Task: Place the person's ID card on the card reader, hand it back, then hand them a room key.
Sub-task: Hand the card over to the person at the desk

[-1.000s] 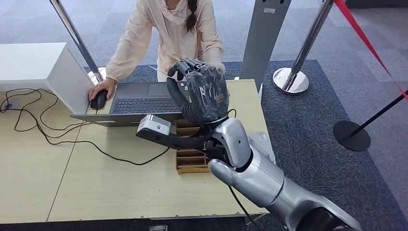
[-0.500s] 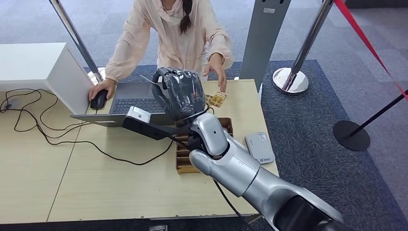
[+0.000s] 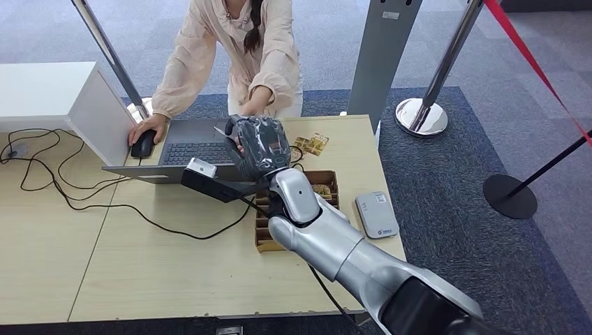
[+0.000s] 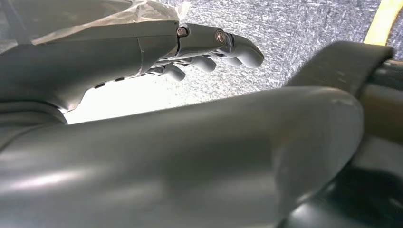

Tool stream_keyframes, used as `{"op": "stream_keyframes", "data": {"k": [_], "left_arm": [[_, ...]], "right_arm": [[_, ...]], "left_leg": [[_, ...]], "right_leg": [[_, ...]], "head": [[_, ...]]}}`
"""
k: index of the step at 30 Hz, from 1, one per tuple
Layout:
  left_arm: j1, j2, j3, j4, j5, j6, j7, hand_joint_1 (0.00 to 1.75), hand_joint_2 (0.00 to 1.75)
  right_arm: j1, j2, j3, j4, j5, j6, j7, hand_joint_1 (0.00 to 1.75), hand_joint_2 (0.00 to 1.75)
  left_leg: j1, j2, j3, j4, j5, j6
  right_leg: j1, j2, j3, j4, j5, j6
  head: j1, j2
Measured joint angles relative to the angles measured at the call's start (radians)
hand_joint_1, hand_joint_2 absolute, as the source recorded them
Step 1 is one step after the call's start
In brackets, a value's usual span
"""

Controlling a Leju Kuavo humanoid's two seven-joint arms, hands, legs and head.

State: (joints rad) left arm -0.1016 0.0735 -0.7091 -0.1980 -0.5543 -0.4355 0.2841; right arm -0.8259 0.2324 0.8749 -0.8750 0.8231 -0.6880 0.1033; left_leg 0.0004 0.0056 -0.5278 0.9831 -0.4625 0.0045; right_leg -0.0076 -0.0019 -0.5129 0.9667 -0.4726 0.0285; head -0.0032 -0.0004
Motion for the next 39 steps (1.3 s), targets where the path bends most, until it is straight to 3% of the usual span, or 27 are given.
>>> {"op": "stream_keyframes", "data": {"k": [6, 9, 10, 13, 14, 30, 39], "left_arm": [[0.001, -0.025, 0.002, 0.000, 0.000, 0.003, 0.017, 0.00, 0.00], [0.002, -0.031, 0.003, 0.000, 0.000, 0.004, 0.018, 0.00, 0.00], [0.002, -0.031, 0.003, 0.000, 0.000, 0.004, 0.018, 0.00, 0.00], [0.003, -0.032, 0.004, 0.000, 0.000, 0.005, 0.014, 0.00, 0.00], [0.003, -0.032, 0.004, 0.000, 0.000, 0.006, 0.012, 0.00, 0.00], [0.003, -0.050, 0.005, 0.000, 0.000, 0.009, 0.020, 0.00, 0.00], [0.004, -0.049, 0.005, 0.000, 0.000, 0.009, 0.017, 0.00, 0.00]], "right_arm": [[-0.002, 0.020, 0.003, 0.063, 0.014, -0.002, -0.009, 1.59, 1.75], [-0.002, 0.025, 0.002, 0.086, 0.016, -0.002, -0.016, 1.46, 1.75], [-0.003, 0.026, 0.001, 0.094, 0.016, -0.002, -0.018, 1.26, 1.75], [-0.004, 0.030, -0.002, 0.114, 0.017, -0.003, -0.024, 0.23, 1.75], [-0.004, 0.032, -0.003, 0.120, 0.017, -0.003, -0.026, 0.03, 1.75], [-0.008, 0.054, -0.032, 0.168, 0.047, -0.012, -0.053, 0.00, 1.75], [0.044, 0.008, -0.064, 0.075, 0.046, -0.012, -0.024, 0.00, 1.75]], "left_leg": [[0.000, 0.000, 0.000, 0.000, 0.000, 0.000], [0.000, 0.000, 0.000, 0.000, 0.000, 0.000], [0.000, 0.000, 0.000, 0.000, 0.000, 0.000], [0.000, 0.000, 0.000, 0.000, 0.000, 0.000], [0.000, 0.000, 0.000, 0.000, 0.000, 0.000], [0.000, 0.000, 0.001, 0.000, 0.000, 0.000], [0.000, 0.000, 0.001, 0.000, 0.000, 0.000]], "right_leg": [[0.000, 0.000, 0.000, 0.000, 0.000, 0.000], [0.000, 0.000, 0.000, 0.000, 0.000, 0.000], [0.000, 0.000, 0.000, 0.000, 0.000, 0.000], [0.000, 0.000, 0.000, 0.000, 0.000, 0.000], [0.000, 0.000, 0.000, 0.000, 0.000, 0.000], [0.000, 0.000, 0.000, 0.000, 0.000, -0.001], [0.000, 0.000, 0.000, 0.000, 0.000, -0.001]], "head": [[0.000, 0.000], [0.000, 0.000], [0.000, 0.000], [0.000, 0.000], [0.000, 0.000], [0.000, 0.000], [0.000, 0.000]]}}
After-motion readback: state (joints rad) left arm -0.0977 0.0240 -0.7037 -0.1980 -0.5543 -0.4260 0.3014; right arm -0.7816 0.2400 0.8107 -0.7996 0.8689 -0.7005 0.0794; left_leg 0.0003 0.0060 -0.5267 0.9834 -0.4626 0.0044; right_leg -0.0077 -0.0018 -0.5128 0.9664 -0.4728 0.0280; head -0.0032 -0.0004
